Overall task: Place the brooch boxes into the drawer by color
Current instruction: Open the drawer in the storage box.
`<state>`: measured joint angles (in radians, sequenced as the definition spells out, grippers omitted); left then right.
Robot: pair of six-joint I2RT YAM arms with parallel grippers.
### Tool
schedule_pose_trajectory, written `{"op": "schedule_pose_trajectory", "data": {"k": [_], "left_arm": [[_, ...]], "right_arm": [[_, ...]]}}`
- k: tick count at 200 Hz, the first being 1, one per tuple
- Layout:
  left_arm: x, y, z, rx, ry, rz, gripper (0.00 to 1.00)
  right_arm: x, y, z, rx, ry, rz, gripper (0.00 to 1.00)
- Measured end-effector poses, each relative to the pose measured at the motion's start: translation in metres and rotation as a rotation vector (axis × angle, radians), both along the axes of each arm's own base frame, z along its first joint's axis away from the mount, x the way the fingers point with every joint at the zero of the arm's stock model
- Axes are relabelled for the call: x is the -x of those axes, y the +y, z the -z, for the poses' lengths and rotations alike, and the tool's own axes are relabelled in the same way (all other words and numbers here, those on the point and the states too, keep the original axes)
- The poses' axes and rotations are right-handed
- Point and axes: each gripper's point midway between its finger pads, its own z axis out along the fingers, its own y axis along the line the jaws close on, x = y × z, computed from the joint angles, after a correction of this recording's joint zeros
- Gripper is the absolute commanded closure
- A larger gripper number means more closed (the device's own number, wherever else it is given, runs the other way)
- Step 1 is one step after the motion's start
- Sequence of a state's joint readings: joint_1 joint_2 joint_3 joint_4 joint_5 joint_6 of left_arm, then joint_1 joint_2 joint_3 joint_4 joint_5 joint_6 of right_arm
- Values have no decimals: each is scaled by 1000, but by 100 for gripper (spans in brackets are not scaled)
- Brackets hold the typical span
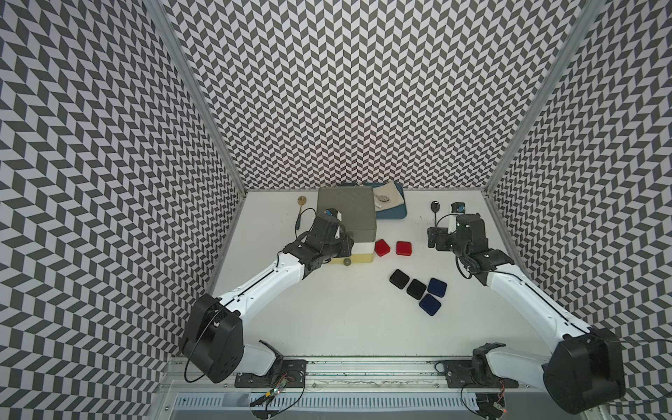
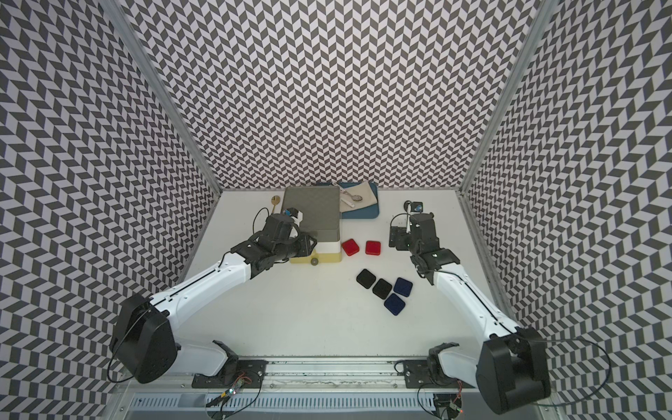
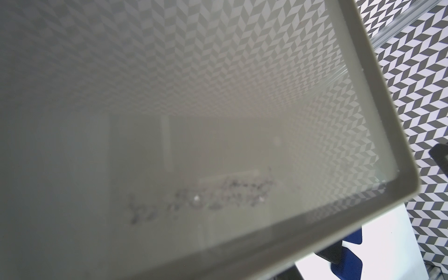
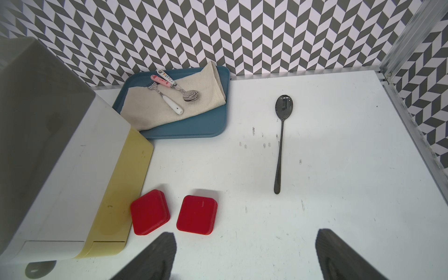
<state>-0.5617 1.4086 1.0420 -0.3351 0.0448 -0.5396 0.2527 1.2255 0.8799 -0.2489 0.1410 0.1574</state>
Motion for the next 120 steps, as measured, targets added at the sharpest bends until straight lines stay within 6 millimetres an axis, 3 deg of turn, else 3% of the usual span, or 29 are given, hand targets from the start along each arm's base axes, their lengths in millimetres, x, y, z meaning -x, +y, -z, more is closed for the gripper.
{"op": "schedule_pose_trajectory", "data": {"k": [60, 120], "left_arm": [[3, 3, -1, -3, -4, -4, 81], [28, 10, -2, -4, -6, 7, 81]], "right_arm": [[2, 1, 3, -2, 14, -7, 7], [3, 3, 7, -11, 29, -12, 7]]}}
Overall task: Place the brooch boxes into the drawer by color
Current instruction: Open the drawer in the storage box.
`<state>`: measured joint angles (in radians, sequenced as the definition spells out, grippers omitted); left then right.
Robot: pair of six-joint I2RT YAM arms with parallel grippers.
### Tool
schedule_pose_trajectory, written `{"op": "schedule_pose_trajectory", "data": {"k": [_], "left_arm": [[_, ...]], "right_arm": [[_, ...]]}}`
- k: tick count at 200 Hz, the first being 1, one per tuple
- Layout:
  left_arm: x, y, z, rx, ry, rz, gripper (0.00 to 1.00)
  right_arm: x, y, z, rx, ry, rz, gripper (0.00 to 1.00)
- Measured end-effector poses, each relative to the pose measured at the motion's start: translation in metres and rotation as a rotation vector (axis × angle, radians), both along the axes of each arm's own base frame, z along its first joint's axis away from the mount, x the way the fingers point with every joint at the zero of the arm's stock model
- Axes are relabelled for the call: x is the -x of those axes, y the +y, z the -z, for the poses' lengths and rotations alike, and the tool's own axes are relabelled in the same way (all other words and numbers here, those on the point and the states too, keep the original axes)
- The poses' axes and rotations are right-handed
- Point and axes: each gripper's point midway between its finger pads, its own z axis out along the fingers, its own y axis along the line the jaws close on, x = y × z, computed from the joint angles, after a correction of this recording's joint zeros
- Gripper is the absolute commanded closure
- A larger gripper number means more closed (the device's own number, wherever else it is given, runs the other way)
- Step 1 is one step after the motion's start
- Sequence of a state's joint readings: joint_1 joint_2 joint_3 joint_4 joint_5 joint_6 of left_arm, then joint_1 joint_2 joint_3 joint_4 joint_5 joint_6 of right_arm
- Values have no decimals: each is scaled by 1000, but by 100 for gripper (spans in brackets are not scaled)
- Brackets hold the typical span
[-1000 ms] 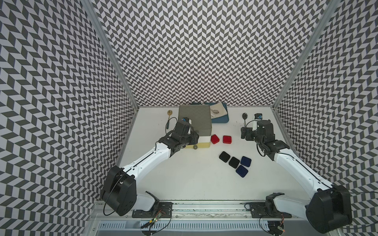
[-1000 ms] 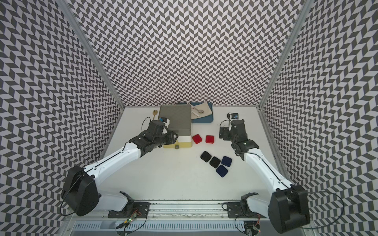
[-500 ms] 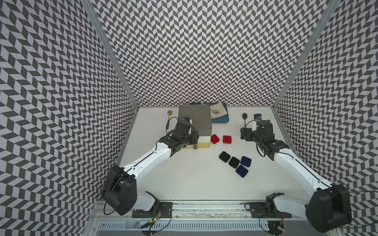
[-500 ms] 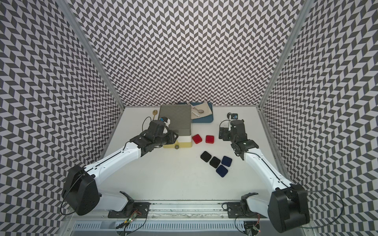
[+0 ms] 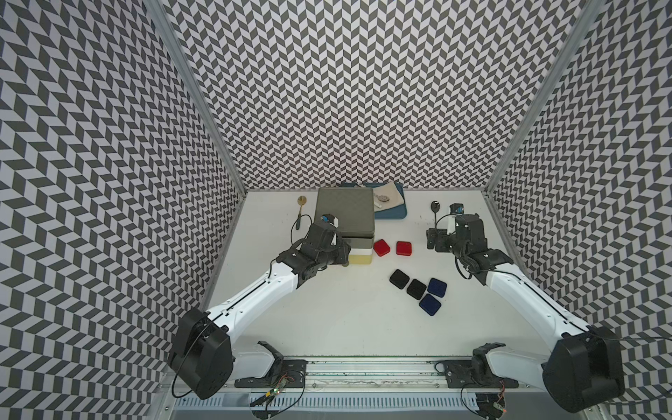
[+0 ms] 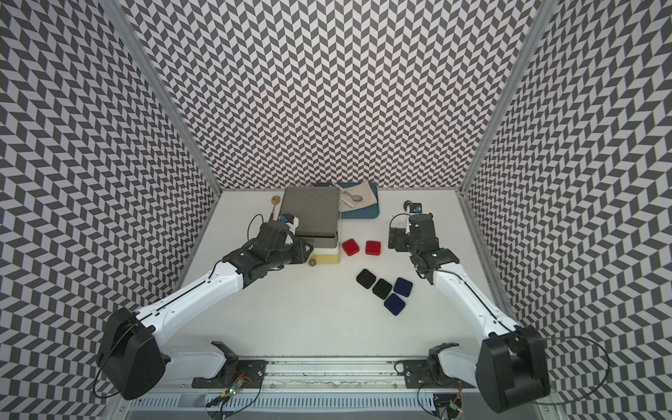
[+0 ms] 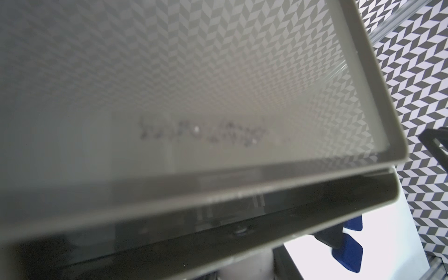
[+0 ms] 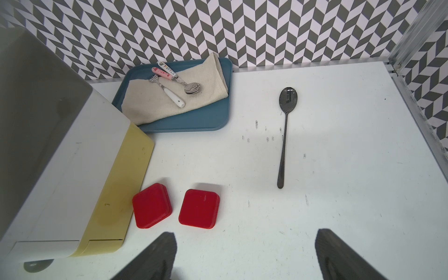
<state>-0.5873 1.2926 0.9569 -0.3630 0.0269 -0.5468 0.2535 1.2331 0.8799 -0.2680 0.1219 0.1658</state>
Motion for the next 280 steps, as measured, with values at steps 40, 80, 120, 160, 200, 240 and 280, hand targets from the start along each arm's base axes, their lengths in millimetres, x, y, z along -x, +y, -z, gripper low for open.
{"op": "schedule_pose_trajectory", "data": {"k": [40, 80, 120, 160, 200, 240, 280], "left_arm": [[18, -2, -1, -1, 2, 6, 82], [44, -6, -2, -5, -4, 15, 85], [68, -6, 1, 4, -6, 19, 85], [79, -2, 0, 20, -3, 5, 85], [90, 3, -1, 38, 1, -4, 85], [103, 3, 6, 41, 9, 8, 84], [106, 0, 6, 42, 8, 5, 76]], "right_arm": [[0, 1, 0, -2, 2, -3, 7], [1, 3, 0, -5, 3, -9, 7], [1, 5, 0, -8, 3, -15, 7], [1, 8, -1, -12, 5, -24, 7], [0, 13, 2, -13, 20, -30, 7], [-1, 16, 6, -10, 33, -37, 7], [-4, 20, 6, -12, 36, -42, 7]]}}
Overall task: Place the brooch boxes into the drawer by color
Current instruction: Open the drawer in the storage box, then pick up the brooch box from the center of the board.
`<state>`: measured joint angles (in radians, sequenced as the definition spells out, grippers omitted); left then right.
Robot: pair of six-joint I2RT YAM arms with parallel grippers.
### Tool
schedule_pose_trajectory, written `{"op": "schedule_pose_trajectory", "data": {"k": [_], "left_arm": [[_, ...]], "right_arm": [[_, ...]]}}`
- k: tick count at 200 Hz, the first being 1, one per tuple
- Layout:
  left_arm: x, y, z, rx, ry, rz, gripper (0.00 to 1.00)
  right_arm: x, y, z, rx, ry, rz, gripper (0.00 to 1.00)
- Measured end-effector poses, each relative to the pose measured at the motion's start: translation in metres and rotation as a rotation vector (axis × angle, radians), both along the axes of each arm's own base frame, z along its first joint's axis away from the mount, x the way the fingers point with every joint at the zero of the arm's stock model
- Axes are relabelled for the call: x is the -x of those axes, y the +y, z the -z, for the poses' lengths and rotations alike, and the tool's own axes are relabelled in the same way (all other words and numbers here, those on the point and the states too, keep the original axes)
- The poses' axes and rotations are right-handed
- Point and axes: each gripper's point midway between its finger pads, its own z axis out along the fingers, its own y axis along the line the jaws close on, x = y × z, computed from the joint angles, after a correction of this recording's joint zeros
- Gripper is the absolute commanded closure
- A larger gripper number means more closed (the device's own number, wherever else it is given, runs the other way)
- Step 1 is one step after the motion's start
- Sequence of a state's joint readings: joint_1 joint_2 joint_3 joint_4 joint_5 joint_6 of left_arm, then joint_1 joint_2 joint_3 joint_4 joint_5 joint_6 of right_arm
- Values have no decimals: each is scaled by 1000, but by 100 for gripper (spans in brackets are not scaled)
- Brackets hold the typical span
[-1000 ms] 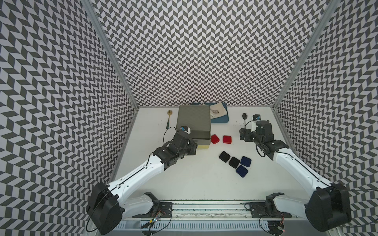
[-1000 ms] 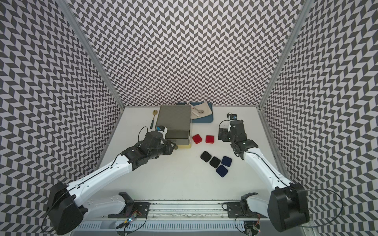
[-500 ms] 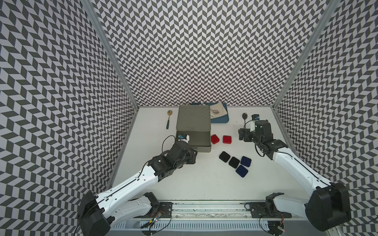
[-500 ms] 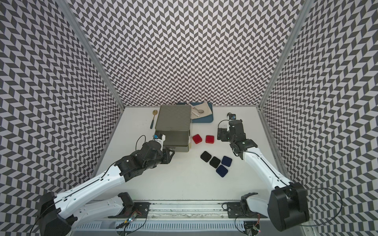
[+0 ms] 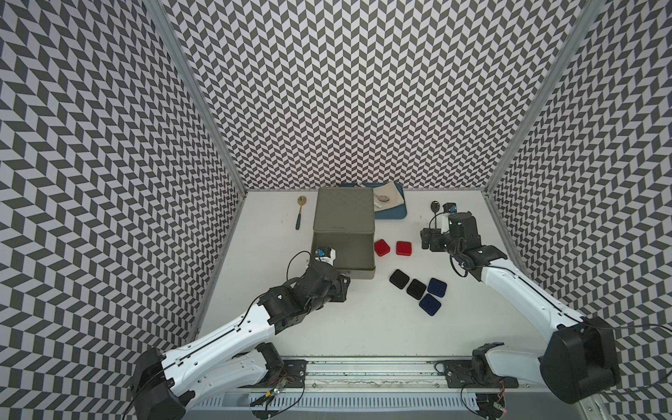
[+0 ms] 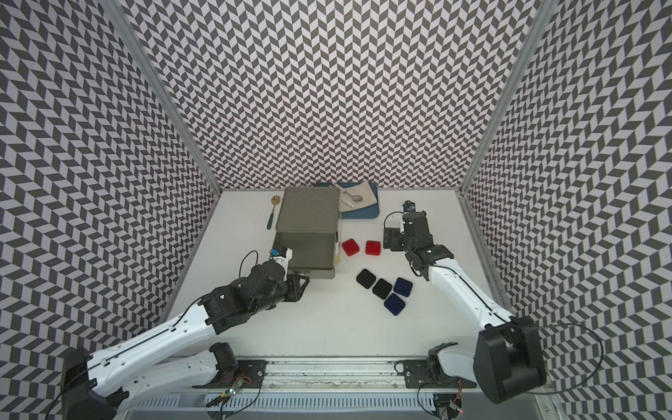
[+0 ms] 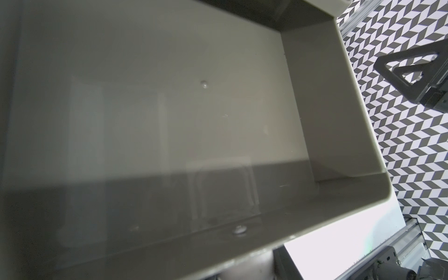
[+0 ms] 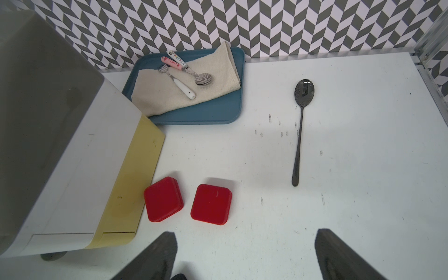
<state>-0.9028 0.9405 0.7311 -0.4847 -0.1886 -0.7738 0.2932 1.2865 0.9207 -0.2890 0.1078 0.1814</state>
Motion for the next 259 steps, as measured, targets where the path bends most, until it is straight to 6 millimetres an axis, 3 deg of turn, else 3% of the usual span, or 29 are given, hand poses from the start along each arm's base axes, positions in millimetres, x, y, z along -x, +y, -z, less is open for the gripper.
{"op": "schedule_pose_trajectory", "data": {"k": [116, 143, 157, 213, 259], "left_arm": [[7, -5, 1, -9, -4, 1, 39], [9, -5, 2, -22, -6, 12, 17], [11, -6, -2, -29, -6, 22, 1], [14, -25, -78, 72, -93, 80, 0], [10, -33, -143, 148, -189, 105, 0]], "right_arm": [[-2, 4, 9, 8, 30, -7, 7], [-1, 3, 10, 10, 34, -8, 5], [0, 4, 10, 11, 38, -12, 4], [0, 7, 14, 4, 50, -29, 2], [-6, 14, 28, 5, 102, -48, 2]]}}
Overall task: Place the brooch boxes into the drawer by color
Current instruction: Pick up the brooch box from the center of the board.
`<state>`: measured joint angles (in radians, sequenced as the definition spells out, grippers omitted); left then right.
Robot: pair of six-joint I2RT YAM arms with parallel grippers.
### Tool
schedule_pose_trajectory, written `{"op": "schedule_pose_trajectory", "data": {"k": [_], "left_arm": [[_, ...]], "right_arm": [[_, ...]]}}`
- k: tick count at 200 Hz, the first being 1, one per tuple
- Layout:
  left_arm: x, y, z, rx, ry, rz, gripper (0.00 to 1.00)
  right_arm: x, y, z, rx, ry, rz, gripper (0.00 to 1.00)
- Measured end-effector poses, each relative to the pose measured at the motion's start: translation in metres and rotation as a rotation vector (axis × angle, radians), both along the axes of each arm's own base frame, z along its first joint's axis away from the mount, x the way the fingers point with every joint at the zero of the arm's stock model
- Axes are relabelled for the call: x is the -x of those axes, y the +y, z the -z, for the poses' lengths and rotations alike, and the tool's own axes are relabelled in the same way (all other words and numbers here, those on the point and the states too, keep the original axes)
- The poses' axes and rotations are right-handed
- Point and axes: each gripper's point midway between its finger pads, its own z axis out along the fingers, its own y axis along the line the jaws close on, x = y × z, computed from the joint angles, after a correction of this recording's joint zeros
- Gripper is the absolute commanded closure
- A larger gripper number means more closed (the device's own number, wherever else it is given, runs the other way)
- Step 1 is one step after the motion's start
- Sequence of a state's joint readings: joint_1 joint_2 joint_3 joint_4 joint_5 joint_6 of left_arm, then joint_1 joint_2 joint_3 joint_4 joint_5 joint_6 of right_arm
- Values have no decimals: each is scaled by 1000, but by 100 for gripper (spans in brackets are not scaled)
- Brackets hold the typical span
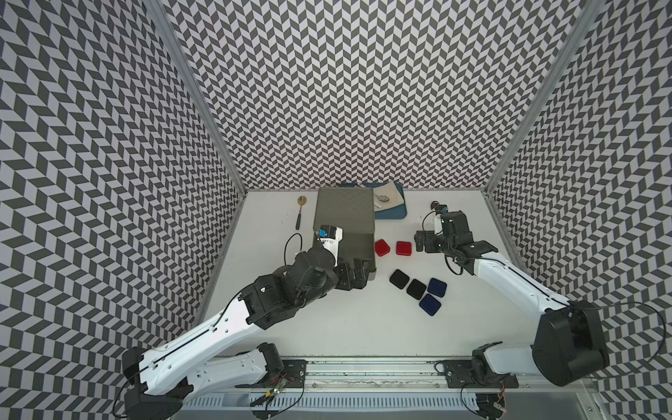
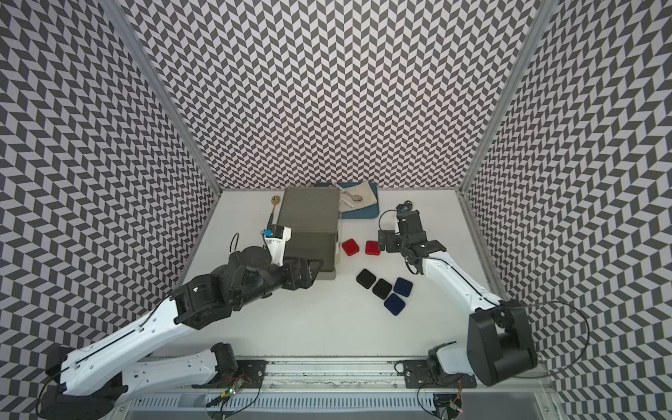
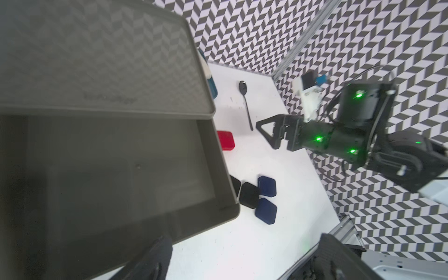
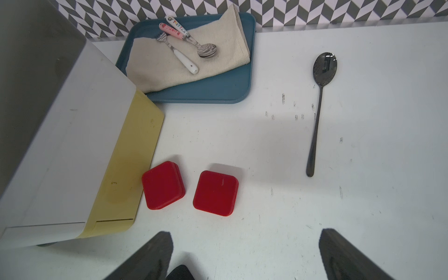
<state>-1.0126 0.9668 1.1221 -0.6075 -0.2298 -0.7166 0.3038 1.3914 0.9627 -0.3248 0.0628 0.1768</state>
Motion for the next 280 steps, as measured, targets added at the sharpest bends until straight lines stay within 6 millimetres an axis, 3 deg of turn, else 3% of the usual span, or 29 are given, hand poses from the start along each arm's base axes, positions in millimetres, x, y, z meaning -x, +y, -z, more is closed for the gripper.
{"op": "schedule_pose_trajectory", "data": {"k": [30, 56, 74, 93, 111, 125, 148, 173, 208, 237, 280], "left_arm": [[-2, 1, -38, 44, -76, 3, 0], [-13, 13, -67, 45, -161, -47, 0], [-40, 42, -88, 33, -214, -155, 0], [-75, 92, -97, 2, -253, -309, 0], [-99, 132, -91, -35, -254, -404, 0], [-113, 150, -79, -59, -238, -437, 0], [-131, 169, -44, -104, -185, -457, 0], [-138, 185, -10, -138, -133, -466, 0], [-137, 194, -10, -124, -154, -460, 0], [-131, 191, -16, -113, -193, -432, 0], [-128, 187, 1, -108, -170, -406, 0]], "right_arm": [[-10, 5, 6, 5, 33, -6, 1], [-22, 10, 14, 18, 72, -7, 1], [-31, 13, 20, 27, 102, -9, 1], [-40, 18, 27, 32, 131, -11, 1], [-47, 21, 37, 35, 164, -10, 1], [-50, 25, 45, 37, 188, -10, 1], [-51, 32, 58, 46, 230, -13, 2], [-49, 44, 73, 76, 267, -26, 4], [-40, 51, 97, 102, 331, -25, 6], [-39, 50, 99, 104, 339, -6, 8], [-40, 49, 109, 113, 362, 3, 13]]}}
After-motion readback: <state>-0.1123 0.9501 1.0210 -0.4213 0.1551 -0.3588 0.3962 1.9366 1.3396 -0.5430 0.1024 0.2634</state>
